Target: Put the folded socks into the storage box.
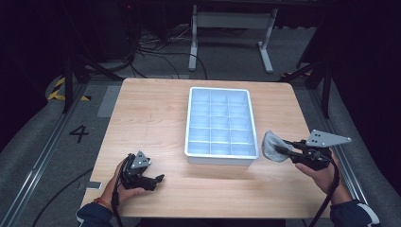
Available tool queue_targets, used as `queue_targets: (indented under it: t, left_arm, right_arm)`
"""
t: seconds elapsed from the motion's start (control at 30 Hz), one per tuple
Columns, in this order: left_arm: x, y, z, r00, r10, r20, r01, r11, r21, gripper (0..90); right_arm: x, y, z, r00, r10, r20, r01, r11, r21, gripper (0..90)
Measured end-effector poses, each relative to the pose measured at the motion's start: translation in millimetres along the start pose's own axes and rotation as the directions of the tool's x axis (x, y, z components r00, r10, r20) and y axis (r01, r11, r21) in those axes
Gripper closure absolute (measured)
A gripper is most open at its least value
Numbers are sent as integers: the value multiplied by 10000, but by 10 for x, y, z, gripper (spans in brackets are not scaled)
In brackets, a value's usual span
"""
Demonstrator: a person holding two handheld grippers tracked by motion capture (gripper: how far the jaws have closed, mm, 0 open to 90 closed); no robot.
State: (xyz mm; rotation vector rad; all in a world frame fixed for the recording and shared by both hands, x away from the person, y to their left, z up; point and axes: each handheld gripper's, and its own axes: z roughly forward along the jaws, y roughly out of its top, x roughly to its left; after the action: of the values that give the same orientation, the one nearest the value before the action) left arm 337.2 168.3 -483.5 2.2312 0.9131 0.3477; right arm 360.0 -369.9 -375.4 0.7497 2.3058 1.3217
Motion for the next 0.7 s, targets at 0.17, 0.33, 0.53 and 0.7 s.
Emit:
queue_targets:
  t: [0.17,0.33,0.53,0.7]
  left_arm:
    - [0,0,0,10000,-3,1,3,10000,-2,146]
    - [0,0,0,10000,-2,1,2,10000,-4,146]
    - [1,0,-1,10000,18,-16,-18,10000,2,146]
    - [0,0,0,10000,-1,1,1,10000,0,146]
  right_arm:
    - [21,66,42,9998,-166,-64,166,9999,-27,729]
    - [24,142,61,9996,-245,-129,243,9996,-124,729]
    - [30,202,114,9992,-329,-216,326,9994,-120,728]
    - [46,273,192,9985,-469,-298,468,9989,-31,728]
